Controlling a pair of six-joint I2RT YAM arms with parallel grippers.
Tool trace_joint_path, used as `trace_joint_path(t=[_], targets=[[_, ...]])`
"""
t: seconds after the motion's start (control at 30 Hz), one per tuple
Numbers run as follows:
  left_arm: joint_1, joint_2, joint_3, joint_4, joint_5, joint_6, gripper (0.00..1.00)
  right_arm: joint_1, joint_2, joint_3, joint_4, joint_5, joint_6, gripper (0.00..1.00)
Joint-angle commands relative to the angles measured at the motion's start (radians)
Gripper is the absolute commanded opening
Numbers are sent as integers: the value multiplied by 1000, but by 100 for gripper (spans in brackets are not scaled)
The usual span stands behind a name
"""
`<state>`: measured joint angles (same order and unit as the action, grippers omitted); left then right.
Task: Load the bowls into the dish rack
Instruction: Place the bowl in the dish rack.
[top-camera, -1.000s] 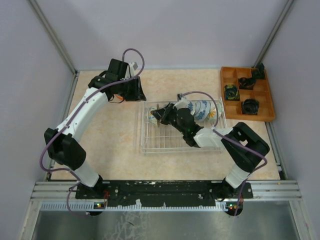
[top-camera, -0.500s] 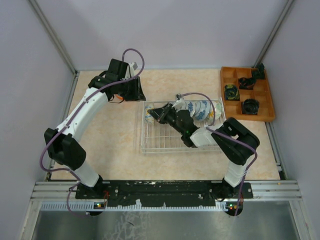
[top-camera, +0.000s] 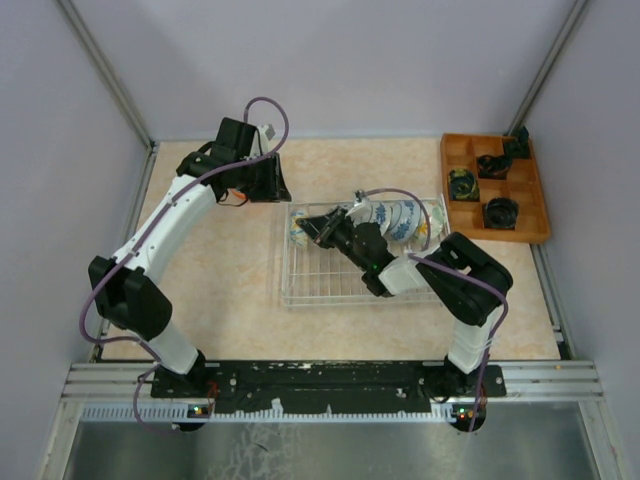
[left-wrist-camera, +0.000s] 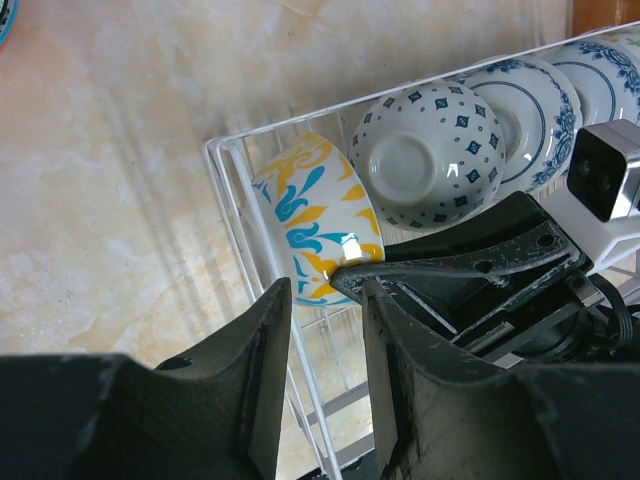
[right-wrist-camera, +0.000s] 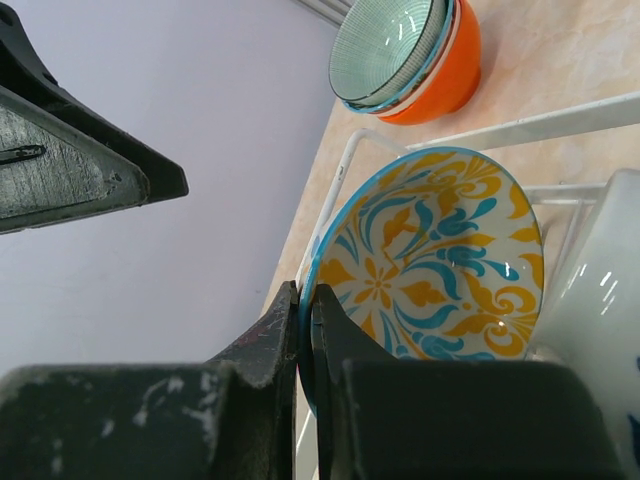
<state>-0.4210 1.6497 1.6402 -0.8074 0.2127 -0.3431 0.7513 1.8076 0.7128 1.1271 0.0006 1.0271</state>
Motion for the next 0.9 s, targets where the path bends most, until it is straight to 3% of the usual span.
trace_joint_path(t=[0.0, 0.67, 0.87], targets=[[-6, 2, 27, 0, -2, 3, 41, 2, -5, -10, 85, 18, 16, 6], [-7, 12, 30, 3, 5, -2, 41, 2, -88, -19, -123, 94, -21, 27], [-8, 16, 33, 3, 9, -4, 41, 2, -122, -15, -194, 119, -35, 29]])
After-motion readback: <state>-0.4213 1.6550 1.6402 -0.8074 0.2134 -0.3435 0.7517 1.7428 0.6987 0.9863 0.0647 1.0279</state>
